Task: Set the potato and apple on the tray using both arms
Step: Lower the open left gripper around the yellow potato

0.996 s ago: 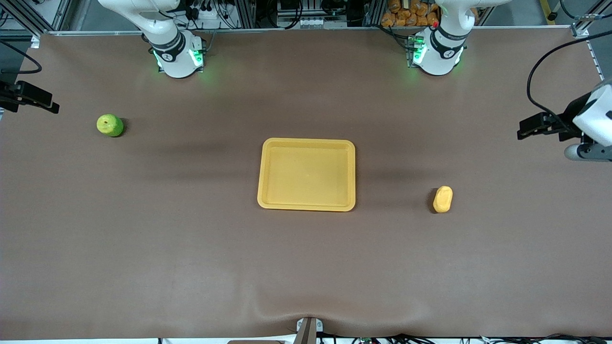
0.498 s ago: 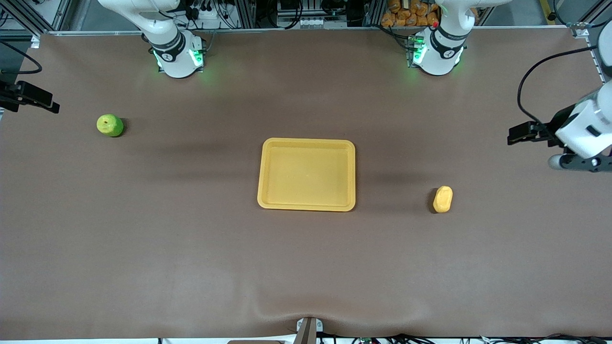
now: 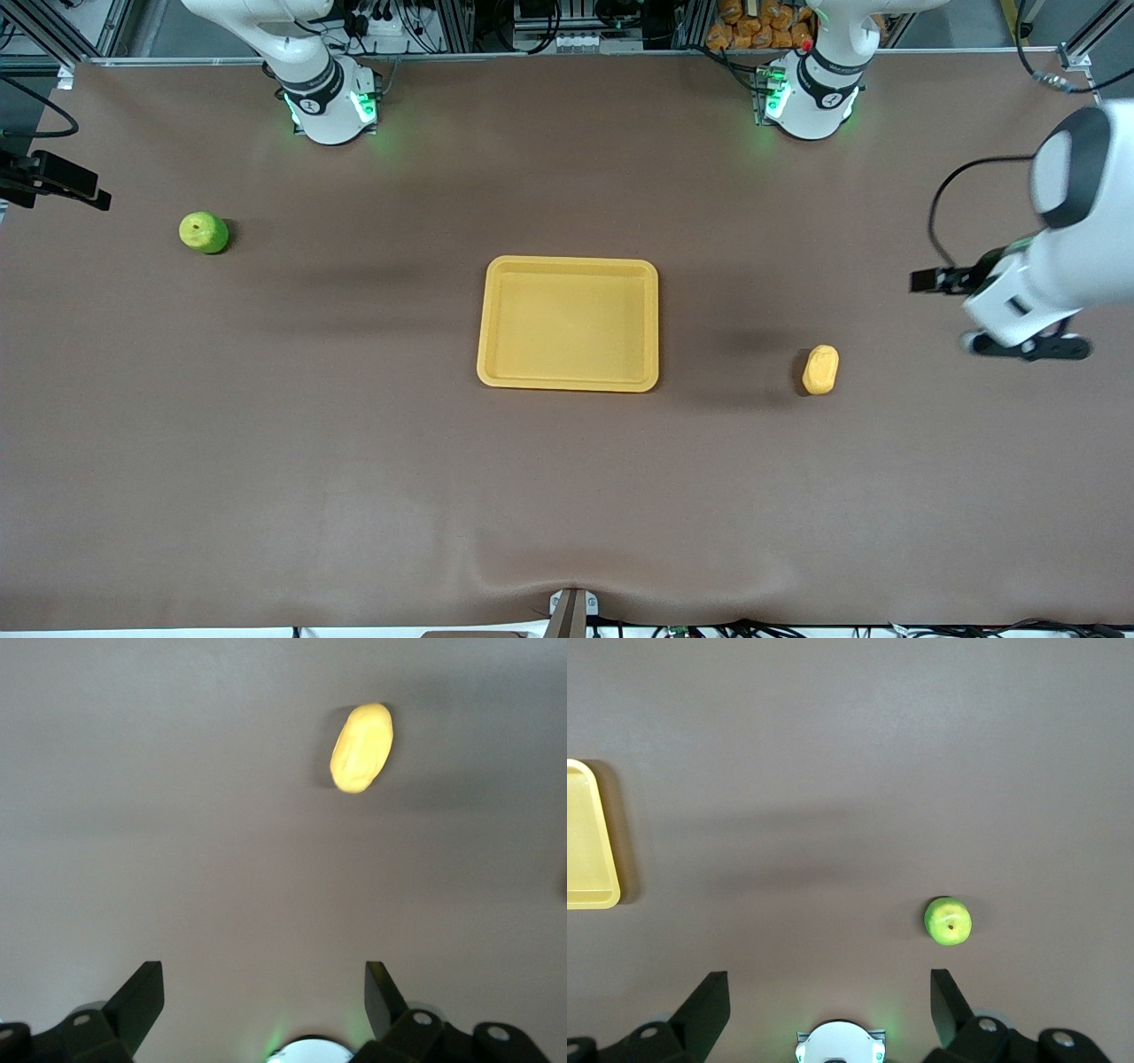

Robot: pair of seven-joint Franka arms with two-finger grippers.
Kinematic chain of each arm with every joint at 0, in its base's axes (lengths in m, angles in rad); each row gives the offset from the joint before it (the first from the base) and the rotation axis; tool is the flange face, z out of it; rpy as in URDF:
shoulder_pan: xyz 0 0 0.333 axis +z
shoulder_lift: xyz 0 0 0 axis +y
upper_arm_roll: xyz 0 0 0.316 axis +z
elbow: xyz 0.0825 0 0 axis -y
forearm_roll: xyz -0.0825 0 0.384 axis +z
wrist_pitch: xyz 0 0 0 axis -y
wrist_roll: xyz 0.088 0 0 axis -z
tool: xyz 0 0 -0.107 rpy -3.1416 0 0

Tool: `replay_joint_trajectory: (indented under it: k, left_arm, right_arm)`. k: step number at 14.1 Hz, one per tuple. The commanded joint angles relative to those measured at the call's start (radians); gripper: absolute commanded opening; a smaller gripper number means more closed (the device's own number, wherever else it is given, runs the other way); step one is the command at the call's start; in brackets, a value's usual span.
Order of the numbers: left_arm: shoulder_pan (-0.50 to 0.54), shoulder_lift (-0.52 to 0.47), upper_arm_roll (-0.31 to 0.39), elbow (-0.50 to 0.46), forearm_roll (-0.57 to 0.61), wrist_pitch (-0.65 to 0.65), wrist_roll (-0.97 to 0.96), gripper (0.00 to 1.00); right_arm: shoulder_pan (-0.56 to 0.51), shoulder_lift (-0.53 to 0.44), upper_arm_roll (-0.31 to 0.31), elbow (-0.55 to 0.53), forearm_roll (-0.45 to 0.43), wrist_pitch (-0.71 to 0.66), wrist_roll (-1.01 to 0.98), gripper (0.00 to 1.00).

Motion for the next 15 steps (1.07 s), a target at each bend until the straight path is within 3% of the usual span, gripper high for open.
replay_joint_trajectory:
  k: [1,3,10,15]
  left_arm:
    - [-0.054,0.119,0.000,0.095,0.029,-0.004,-0.129,1.00]
    - [-0.068,0.144,0.000,0.106,0.034,0.020,-0.165,1.00]
    - [-0.073,0.230,-0.069,-0.050,0.032,0.451,-0.132,1.00]
    - [0.030,0.252,-0.073,-0.200,0.032,0.749,0.137,1.00]
  right_arm:
    - [-0.009,0.034,0.009,0.035,0.004,-0.016,-0.006,1.00]
    - [-0.012,0.040,0.009,0.035,0.004,-0.016,-0.006,1.00]
    - [-0.006,0.040,0.009,0.068,0.001,-0.016,-0.006,1.00]
    - [-0.002,0.040,0.014,0.074,-0.006,-0.017,-0.006,1.00]
